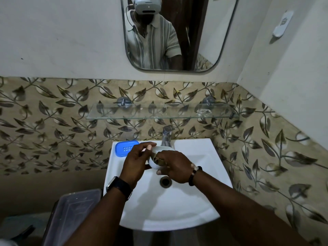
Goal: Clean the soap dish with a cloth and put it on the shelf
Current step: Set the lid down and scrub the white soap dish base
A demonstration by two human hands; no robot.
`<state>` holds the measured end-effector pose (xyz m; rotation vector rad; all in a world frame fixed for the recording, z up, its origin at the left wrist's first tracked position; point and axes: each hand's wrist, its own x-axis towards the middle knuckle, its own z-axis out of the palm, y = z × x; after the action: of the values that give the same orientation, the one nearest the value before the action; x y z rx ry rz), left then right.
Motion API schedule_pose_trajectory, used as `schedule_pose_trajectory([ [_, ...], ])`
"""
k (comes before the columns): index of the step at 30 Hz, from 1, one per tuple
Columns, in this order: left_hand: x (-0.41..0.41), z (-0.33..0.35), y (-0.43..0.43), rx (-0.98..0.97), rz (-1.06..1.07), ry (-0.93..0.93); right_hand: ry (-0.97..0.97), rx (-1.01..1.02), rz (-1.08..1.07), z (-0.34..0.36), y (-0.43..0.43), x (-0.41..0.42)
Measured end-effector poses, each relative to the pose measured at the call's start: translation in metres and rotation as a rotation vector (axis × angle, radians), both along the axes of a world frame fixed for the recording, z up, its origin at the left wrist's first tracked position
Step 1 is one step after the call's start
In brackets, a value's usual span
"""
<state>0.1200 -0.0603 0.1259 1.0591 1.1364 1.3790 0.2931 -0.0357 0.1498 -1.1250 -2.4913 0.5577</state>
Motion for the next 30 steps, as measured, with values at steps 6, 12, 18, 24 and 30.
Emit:
schedule_pose_trajectory([
  [6,-0.01,-0.002,-0.007,0.329,-0.096,0.321,0.22,-0.287,-0.12,0.01,0.007,0.015],
  [12,-0.018,0.01,-0.005,0.354,-0.154,0.422,0.318,-0.208,-0.132,0.001,0.003,0.022],
  [18,-0.023,0.014,0.003,0.503,-0.209,0.864,0.307,-0.159,-0.054,0.003,-0.006,0.032],
  [24,-0.005,0.016,0.0,0.523,-0.052,0.717,0.701,0.126,-0.359,0.0,-0.001,0.045],
  [30,0.023,0.007,-0.003,0.24,-0.051,0.349,0.465,0.291,-0.149,-0.024,-0.03,0.013],
])
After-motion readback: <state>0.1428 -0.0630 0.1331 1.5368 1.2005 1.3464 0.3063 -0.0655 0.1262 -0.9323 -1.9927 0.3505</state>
